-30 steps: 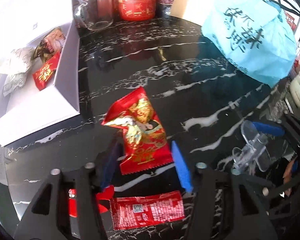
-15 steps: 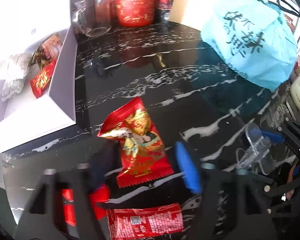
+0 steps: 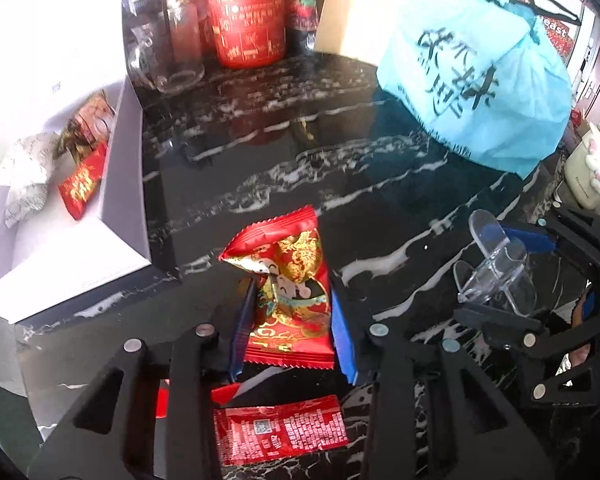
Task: Organize objects
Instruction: 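Lift both held items and carry them toward the lavender box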
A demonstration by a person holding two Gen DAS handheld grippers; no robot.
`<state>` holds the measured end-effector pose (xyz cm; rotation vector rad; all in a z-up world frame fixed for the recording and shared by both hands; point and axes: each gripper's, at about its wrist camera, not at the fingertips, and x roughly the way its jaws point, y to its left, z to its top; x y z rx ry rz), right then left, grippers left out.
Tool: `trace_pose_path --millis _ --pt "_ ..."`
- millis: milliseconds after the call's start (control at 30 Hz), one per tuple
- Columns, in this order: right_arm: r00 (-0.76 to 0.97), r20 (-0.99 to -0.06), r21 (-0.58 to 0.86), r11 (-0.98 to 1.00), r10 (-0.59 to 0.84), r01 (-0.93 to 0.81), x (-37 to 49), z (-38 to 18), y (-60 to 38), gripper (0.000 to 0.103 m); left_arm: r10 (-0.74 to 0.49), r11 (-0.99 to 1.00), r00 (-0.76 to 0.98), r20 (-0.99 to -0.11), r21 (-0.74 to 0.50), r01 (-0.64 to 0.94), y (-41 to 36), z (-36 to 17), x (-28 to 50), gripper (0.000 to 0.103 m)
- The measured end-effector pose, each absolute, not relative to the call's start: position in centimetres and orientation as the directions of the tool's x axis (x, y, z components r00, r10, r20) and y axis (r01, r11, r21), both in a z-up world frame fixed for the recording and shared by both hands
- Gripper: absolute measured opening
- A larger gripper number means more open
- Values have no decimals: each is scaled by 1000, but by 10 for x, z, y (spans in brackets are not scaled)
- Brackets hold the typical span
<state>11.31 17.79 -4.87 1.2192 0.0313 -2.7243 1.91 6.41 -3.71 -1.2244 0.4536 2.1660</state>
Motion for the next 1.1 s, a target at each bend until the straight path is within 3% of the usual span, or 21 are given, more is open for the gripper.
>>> trace_pose_path --millis 533,1100 --pt "-694 -693 3 -964 -195 268 92 1 156 61 358 -801 -474 -805 -4 -598 31 10 22 35" --pt "-656 -662 18 -883 -362 469 58 42 103 61 324 -890 -543 -775 -54 -453 -40 38 15 35"
